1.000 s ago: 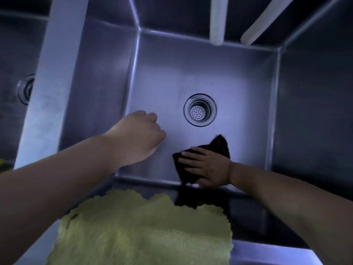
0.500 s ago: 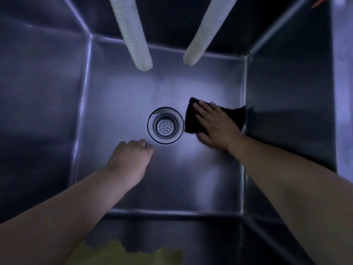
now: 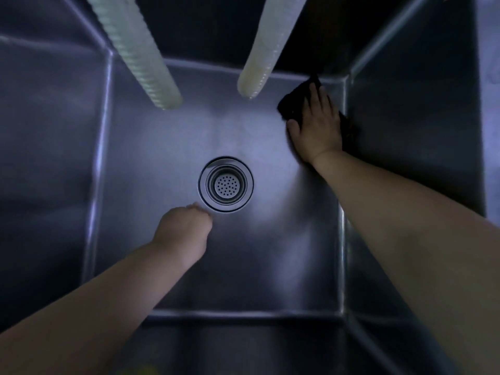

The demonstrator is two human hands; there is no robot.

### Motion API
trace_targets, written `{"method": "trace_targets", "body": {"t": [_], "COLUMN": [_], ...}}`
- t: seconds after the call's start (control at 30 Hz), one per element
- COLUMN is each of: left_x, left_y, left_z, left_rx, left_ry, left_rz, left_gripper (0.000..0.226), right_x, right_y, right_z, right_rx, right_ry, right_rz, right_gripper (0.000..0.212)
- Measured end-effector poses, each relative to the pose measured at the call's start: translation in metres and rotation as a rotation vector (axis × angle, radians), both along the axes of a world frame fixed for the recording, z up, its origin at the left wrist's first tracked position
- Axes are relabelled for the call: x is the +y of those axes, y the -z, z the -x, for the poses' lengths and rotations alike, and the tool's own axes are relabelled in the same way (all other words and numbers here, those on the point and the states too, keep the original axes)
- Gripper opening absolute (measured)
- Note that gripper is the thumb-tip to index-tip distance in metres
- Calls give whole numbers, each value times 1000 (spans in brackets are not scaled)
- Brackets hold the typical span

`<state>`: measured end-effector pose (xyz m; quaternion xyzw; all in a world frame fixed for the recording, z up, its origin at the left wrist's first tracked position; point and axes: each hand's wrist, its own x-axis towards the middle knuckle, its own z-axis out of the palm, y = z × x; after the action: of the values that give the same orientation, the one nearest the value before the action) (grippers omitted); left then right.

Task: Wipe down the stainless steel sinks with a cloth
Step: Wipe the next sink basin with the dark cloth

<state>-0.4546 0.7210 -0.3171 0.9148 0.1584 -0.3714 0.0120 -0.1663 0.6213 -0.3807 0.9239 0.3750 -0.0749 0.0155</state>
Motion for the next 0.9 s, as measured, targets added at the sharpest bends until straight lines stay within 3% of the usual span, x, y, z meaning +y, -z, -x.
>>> {"method": "trace_targets", "body": {"t": [0.17,0.37,0.57,0.67,0.8,0.9], "left_x": [10,19,26,30,33,31], "left_y": [-18,-72,-134,-168,-214,-244], "left_z": [6,30,73,98,137,162], "left_rx": [-2,-5,-57,-69,-215,-316], "left_ry": [-152,-156,-113,-212,-242,-308], "left_rz": [281,259,247,275,248,276], "left_gripper": [37,35,34,37,39,40], "right_x": [-44,-92,-90,-80,-51,-28], "right_y": [-11,-32,-78,-110,-174,-231], "right_z": [56,147,205,230,267,304], "right_rx": [46,172,288,494,568,641], "right_ry": [43,46,-117,-14,201,214], "right_rz": [-9,12,312,190,-139,-395], "right_gripper": [66,55,52,55,37,34]}}
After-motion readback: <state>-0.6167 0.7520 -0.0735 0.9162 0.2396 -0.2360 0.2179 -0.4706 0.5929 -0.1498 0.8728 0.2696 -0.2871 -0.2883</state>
